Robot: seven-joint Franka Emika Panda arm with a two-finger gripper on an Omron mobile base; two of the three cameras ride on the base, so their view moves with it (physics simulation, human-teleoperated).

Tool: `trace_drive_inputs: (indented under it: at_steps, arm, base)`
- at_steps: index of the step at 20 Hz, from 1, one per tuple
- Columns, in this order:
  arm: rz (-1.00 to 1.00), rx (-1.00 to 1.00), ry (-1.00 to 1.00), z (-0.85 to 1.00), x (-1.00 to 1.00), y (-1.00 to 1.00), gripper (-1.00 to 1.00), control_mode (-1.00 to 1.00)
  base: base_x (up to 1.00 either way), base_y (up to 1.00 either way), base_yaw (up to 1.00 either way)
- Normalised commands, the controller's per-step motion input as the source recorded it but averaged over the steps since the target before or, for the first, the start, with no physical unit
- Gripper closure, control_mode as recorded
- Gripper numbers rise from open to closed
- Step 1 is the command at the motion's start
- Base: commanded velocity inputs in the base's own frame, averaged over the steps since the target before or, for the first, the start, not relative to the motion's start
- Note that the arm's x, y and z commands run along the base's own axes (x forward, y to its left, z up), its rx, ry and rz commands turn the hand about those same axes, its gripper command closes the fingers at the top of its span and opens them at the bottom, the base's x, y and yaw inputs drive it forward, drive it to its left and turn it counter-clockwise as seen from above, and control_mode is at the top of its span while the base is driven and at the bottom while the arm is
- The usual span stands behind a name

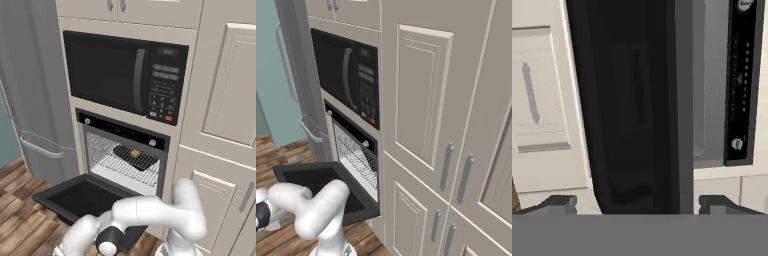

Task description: Take the baked cake out of the oven and place it on the plate for cooling. Then close the oven door.

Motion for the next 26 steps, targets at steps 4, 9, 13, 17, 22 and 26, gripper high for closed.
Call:
trace_drive_inputs:
  at_steps: [4,9,13,17,22,26]
  arm:
    - [0.0,-0.03,-0.17,0.72,-1.0,0.5,-1.0,-1.0]
    - [0.0,0.02,0.07,1.0,-0.43,0.01,-1.0,-1.0]
    - [0.0,0.04,0.21,1.0,-0.29,-0.07,-1.0,-1.0]
    - [0.0,0.01,0.26,1.0,-0.18,-0.36,-1.0,-1.0]
    - [0.0,0.0,0.23,1.0,-0.04,-0.79,-1.0,-1.0]
    - [0.0,0.01,0.24,1.0,-0.01,-0.98,-1.0,-1.0]
  base:
    - [0.0,0.0,0.0]
    - [0.0,0.0,0.0]
    - [0.0,0.0,0.0]
    - [0.0,0.0,0.0]
    - [0.0,0.0,0.0]
    - [0.0,0.0,0.0]
